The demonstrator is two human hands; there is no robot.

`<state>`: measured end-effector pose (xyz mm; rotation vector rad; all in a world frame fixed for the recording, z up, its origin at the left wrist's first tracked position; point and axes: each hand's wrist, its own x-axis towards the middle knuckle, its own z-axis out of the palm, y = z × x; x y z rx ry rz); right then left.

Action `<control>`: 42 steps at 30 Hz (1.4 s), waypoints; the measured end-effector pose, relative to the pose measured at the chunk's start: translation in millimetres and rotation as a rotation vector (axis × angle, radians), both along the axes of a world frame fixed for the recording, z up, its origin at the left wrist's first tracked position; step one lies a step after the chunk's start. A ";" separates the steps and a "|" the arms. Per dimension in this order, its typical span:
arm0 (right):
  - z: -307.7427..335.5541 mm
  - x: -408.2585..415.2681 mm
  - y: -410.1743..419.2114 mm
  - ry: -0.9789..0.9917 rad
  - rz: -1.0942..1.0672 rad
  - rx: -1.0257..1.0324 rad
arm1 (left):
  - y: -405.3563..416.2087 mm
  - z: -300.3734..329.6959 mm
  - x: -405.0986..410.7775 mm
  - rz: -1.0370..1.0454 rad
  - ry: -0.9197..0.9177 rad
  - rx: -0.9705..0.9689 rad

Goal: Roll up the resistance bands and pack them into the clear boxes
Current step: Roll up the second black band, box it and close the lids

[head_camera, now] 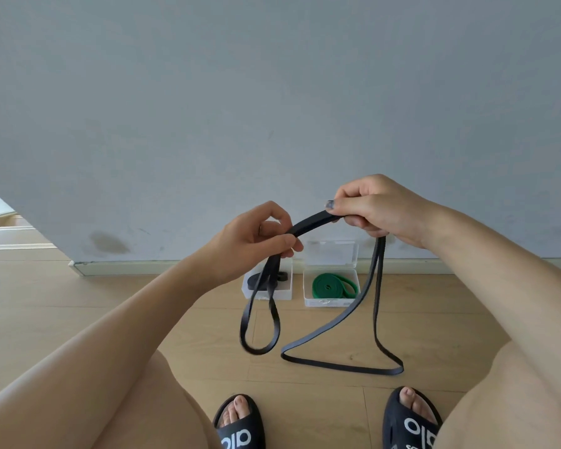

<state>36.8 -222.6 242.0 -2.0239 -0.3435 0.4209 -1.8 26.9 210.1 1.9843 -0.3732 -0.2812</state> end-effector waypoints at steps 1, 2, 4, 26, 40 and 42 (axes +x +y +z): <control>0.2 -0.2 0.4 0.000 0.001 0.004 | 0.5 0.0 0.1 0.005 0.008 -0.014; 0.5 -0.5 0.6 0.000 0.002 0.009 | 0.8 0.3 -0.1 0.006 0.019 -0.019; 0.9 -1.0 0.9 0.000 0.009 0.015 | 1.6 0.5 -0.6 0.008 0.039 -0.007; -6.3 -7.1 4.8 0.107 0.234 -0.114 | 4.1 4.0 -2.5 -0.034 0.000 0.143; -10.6 2.5 11.2 -0.038 0.071 -0.118 | 5.9 0.9 -5.3 -0.075 0.063 0.171; -9.8 4.9 5.1 -0.019 0.049 -0.104 | 9.9 0.1 -3.8 -0.037 0.037 0.139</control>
